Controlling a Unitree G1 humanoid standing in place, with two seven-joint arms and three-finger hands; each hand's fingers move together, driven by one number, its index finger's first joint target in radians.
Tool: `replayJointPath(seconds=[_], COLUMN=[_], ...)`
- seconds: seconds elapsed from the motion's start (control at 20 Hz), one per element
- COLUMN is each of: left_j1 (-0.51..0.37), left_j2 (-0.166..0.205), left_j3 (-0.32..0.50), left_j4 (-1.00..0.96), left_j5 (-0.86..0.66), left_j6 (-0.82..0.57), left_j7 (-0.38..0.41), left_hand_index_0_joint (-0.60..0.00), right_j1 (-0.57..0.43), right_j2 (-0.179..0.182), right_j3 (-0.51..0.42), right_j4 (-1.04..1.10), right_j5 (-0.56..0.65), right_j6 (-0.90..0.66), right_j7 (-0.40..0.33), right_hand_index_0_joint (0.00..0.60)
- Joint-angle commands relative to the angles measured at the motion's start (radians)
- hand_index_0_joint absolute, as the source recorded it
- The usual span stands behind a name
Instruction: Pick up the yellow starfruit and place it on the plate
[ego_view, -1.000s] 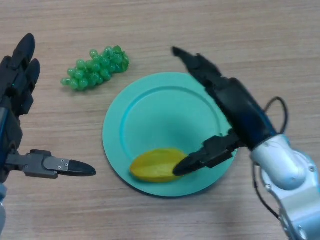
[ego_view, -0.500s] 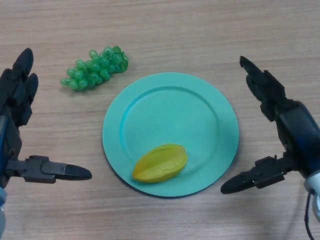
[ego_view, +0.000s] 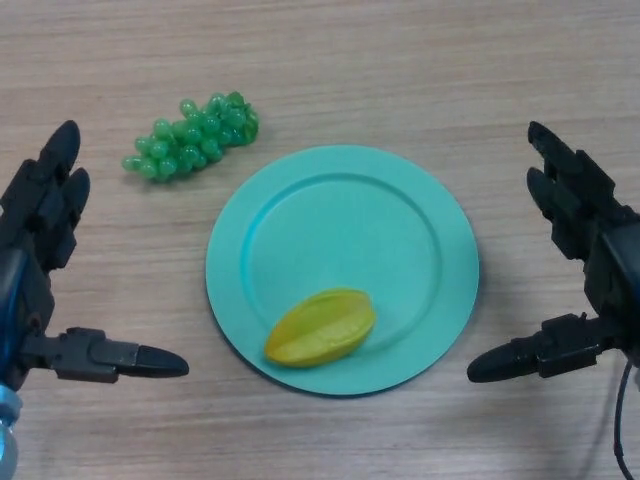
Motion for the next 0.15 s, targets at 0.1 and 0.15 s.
replayJointPath(seconds=[0.1,0.15], left_j1=[-0.009,-0.005], left_j2=[0.037,0.035], left_j3=[0.02,0.007], left_j4=[-0.095,-0.087], left_j5=[-0.04,-0.004], left_j6=[-0.032,-0.035], left_j7=[-0.009,-0.03], left_hand_index_0_joint=[0.0,0.0], right_j1=[-0.034,-0.028], right_j2=[-0.024,-0.024], right_j3=[-0.031,-0.037], right_j4=[-0.045,-0.045], right_j5=[-0.028,-0.038], right_j6=[-0.116,-0.121], right_j7=[-0.043,-0.042], right_hand_index_0_joint=[0.0,0.0])
